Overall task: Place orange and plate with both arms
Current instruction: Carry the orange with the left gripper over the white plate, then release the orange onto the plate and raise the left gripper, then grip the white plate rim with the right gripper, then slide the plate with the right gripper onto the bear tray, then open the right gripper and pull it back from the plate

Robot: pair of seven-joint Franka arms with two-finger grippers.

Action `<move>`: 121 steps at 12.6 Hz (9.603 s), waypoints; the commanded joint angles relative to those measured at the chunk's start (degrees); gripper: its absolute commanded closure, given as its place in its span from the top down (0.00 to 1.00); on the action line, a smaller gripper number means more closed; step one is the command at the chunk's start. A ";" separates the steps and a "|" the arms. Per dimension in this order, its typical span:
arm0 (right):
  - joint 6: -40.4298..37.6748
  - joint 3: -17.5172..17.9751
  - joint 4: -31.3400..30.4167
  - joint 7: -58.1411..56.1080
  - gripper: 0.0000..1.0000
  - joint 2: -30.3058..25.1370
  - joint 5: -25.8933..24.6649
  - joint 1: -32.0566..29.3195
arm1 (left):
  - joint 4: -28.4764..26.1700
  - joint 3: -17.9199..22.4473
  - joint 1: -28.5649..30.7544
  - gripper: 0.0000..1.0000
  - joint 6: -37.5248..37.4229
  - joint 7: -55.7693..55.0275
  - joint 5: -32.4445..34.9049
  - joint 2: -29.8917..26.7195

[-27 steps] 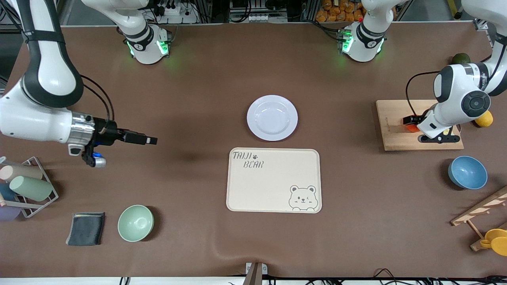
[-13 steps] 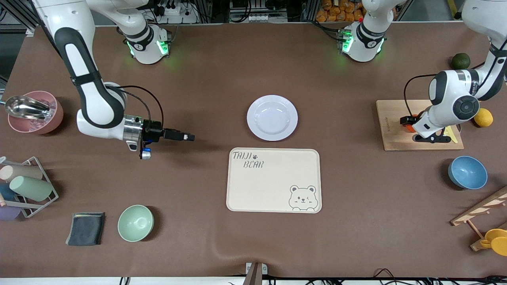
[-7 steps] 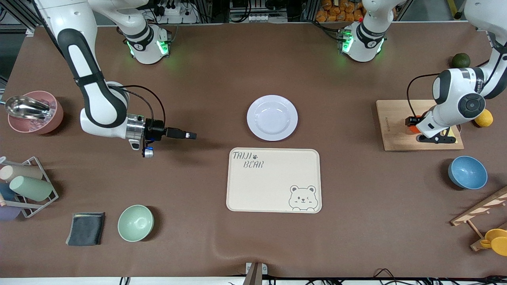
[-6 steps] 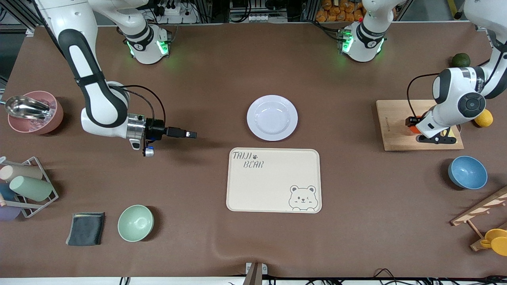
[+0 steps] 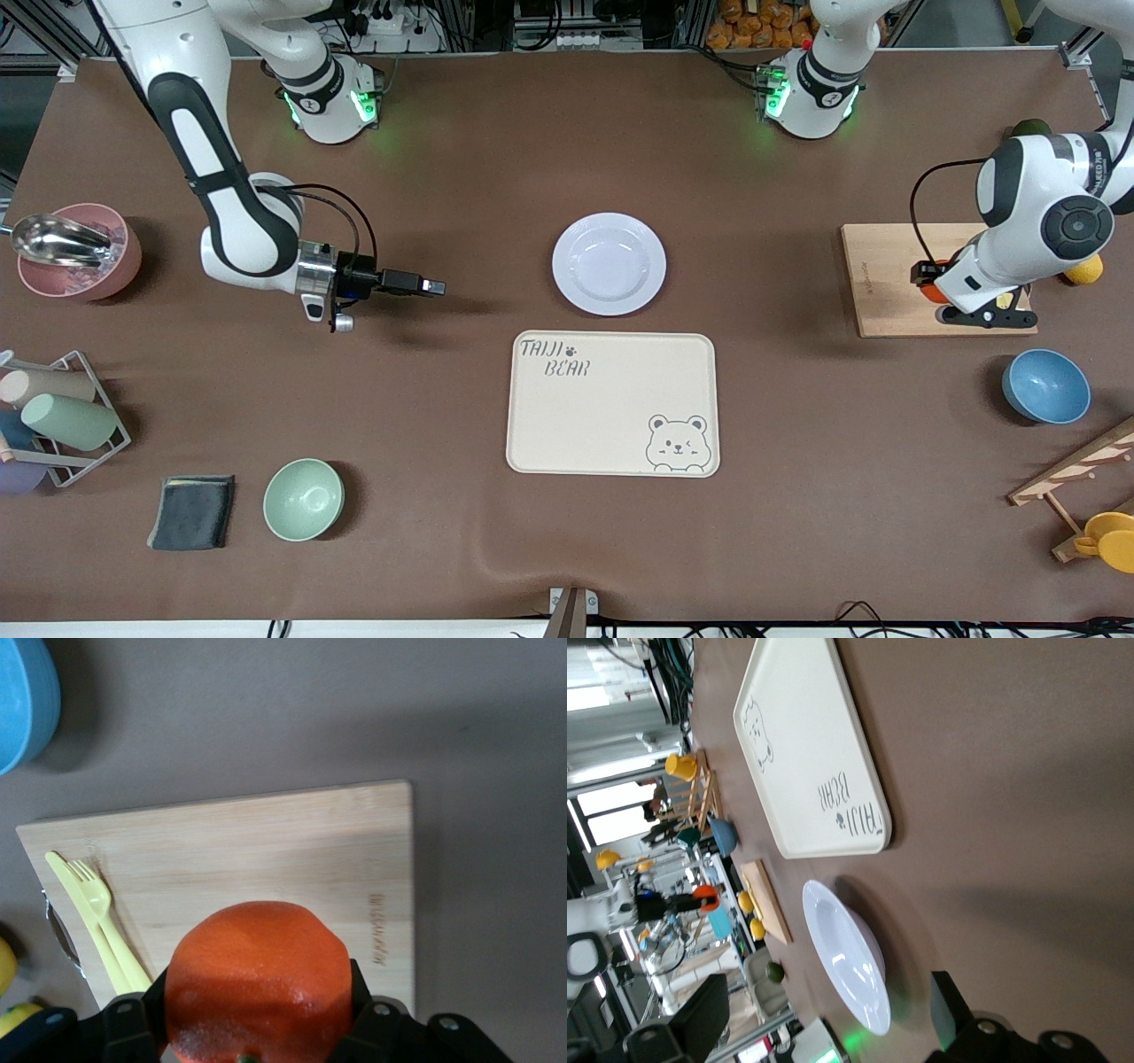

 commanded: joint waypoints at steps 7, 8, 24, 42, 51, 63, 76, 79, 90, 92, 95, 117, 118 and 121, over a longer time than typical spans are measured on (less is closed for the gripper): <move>5.13 -0.37 -1.89 -3.78 1.00 -1.33 6.50 4.95 | 10.94 -13.72 0.60 0.00 -11.16 -13.47 -8.69 0.21; 5.13 -0.37 -1.89 -3.78 1.00 -1.33 6.50 4.95 | 11.12 -16.09 0.60 0.00 -12.04 -15.58 -9.22 0.30; 5.13 -0.37 -1.89 -7.29 1.00 0.25 7.73 4.95 | 21.39 -22.71 -26.72 0.00 -4.33 -50.20 -8.98 20.92; 5.04 -0.37 -1.98 -9.31 1.00 1.22 7.73 4.51 | 33.26 -12.25 -44.76 1.00 -5.01 -65.70 1.76 32.21; 5.13 -0.28 -3.12 -9.05 1.00 1.39 14.03 11.87 | 35.20 -12.42 -28.17 1.00 -8.62 -59.91 4.30 20.35; 10.14 -0.37 2.94 -18.18 0.75 10.35 32.34 23.93 | 29.50 -4.46 -20.92 1.00 -13.19 -29.17 -2.87 5.33; 10.40 -0.45 5.93 -22.13 0.37 13.96 39.46 28.33 | 30.61 19.22 -33.59 1.00 -27.50 -6.64 -14.41 -9.90; 10.49 -0.37 5.84 -26.36 0.01 14.58 42.19 28.42 | 34.31 16.49 -31.49 1.00 -30.77 -6.46 -14.32 -9.20; 8.91 -0.01 5.40 -24.18 0.00 6.41 46.13 27.62 | 34.85 16.14 -32.10 1.00 -31.30 -5.58 -13.80 -9.63; 8.29 -0.01 5.84 -22.33 0.00 5.44 46.58 27.45 | 35.72 16.31 -31.57 1.00 -31.30 -5.67 -13.62 -9.55; 6.53 -0.28 7.76 -21.97 0.00 5.61 46.93 24.30 | 35.46 16.40 -31.57 1.00 -31.30 -6.37 -13.62 -9.20; 15.06 -0.89 36.08 -20.66 0.06 30.22 44.03 19.80 | 35.99 15.96 -32.45 1.00 -31.21 -6.46 -14.32 -7.97; 15.14 -0.89 36.08 -20.31 0.28 30.22 44.03 19.72 | 35.99 15.96 -32.36 1.00 -31.21 -6.55 -14.32 -7.97; 17.16 -0.89 36.16 -19.08 0.48 30.14 43.25 19.28 | 35.99 15.96 -32.36 1.00 -31.21 -6.64 -14.32 -7.97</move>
